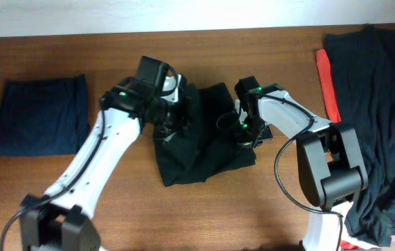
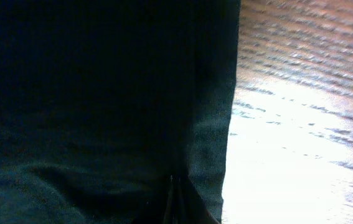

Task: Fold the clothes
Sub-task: 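Fold the right end leftward toward the left gripper with both grippers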

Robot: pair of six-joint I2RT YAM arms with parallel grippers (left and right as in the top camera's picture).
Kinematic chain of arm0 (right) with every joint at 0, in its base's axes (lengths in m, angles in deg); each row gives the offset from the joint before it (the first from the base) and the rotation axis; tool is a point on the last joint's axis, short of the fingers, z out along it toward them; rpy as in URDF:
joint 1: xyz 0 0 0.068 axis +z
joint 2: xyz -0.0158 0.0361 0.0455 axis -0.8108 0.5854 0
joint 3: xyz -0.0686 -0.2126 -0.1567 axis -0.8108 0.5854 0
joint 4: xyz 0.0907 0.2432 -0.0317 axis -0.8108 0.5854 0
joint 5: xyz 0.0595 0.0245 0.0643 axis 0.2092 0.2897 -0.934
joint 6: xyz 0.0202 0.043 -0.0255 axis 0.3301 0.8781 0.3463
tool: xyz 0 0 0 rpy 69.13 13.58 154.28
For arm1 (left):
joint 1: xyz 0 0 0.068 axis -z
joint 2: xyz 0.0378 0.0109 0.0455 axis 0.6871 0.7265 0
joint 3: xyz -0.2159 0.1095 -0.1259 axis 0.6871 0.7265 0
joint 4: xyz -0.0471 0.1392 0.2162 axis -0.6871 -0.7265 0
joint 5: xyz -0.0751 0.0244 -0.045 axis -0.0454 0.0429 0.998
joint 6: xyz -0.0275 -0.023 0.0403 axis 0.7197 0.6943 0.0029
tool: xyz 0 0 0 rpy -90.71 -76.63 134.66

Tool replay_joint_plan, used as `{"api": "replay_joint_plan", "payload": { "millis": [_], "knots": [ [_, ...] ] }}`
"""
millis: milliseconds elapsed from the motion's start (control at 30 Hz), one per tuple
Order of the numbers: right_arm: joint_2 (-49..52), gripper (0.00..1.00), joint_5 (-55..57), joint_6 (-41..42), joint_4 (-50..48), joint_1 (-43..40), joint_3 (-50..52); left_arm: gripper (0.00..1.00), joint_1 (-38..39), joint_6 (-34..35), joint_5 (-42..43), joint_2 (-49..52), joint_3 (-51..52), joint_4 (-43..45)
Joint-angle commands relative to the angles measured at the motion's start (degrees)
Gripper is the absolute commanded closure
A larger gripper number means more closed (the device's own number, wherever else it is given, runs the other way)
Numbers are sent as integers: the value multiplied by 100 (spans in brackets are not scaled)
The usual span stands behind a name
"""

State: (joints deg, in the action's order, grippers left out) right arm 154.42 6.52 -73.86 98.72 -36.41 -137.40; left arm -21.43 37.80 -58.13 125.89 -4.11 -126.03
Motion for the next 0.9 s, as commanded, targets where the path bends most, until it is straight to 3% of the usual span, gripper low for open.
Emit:
{"api": "replay_joint_plan", "payload": {
  "millis": [0,133,233,300,367,567,667,767,867],
  "knots": [
    [162,93,-81,98,44,142,212,99,146,136,35,415,-79,247],
    [162,93,-81,98,87,146,212,98,199,155,35,664,-79,525],
    [157,92,-59,98,234,129,192,76,234,155,55,754,-79,658],
    [105,88,68,129,490,-26,-33,68,236,76,101,758,-81,990],
    [-22,87,492,361,957,-378,-579,60,162,-605,446,748,-214,1602],
    [-396,86,415,352,2177,-1196,-2354,59,-201,-883,-1067,767,-518,1971],
    [-603,86,-1176,-693,2577,-1281,-3093,59,-234,-885,-2035,933,-516,1980],
    [-708,86,-2334,-1224,2590,-1016,-3134,59,-264,-885,-2177,1257,-516,1998],
    [-702,87,-2358,-1215,2527,-697,-2959,59,-291,-885,-2164,1690,-516,2100]
  ]
}}
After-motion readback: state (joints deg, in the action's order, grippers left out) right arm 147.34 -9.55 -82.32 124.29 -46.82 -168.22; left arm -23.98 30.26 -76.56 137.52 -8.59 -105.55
